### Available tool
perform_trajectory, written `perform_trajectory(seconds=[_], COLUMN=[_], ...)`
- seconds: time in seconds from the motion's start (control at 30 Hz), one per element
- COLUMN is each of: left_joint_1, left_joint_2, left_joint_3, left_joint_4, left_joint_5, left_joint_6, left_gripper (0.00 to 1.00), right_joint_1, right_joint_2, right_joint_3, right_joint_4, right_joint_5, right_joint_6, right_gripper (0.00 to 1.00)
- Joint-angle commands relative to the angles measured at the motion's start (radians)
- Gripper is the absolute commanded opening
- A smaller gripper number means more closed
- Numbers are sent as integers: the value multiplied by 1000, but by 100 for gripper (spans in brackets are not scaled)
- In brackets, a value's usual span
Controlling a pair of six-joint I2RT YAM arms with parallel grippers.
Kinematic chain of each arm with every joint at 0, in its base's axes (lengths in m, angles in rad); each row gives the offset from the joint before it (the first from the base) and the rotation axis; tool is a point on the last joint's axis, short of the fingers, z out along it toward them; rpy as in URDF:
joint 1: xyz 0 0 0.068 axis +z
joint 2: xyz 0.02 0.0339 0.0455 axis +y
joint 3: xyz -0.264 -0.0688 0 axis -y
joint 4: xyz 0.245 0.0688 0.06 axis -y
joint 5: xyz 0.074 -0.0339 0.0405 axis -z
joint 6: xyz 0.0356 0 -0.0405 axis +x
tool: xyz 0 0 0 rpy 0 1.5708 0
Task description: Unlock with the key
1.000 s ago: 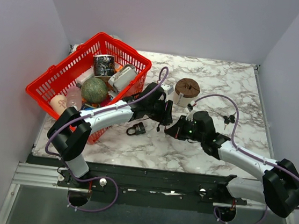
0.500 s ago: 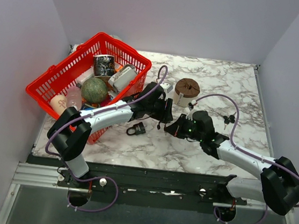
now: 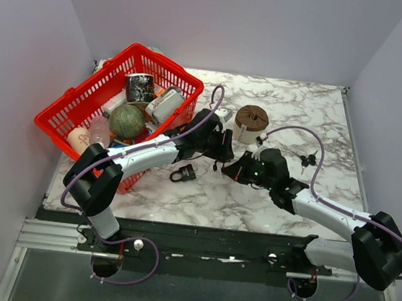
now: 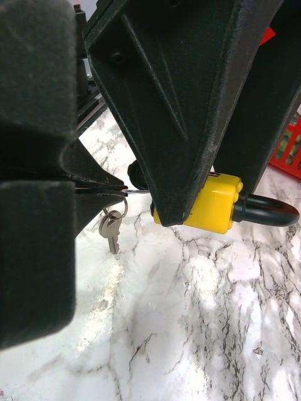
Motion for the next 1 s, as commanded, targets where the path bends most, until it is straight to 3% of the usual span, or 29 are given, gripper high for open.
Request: perform_trajectory(seconds=[0.0,0.97], left_joint_1=[-23,-41], left_joint_2=[-24,-52], left_joint_3=[-17,-43], left_joint_4=[-9,29], left_joint_5=[74,108], left_joint_6=[-31,-63], left_gripper=[0,0], right_joint_1=[-15,-59], right_joint_2=[-30,-47], right_joint_3=[22,20], right_joint_4=[148,234], right_joint_5=[104,124], right_joint_6=[15,65], right_gripper=[1,1])
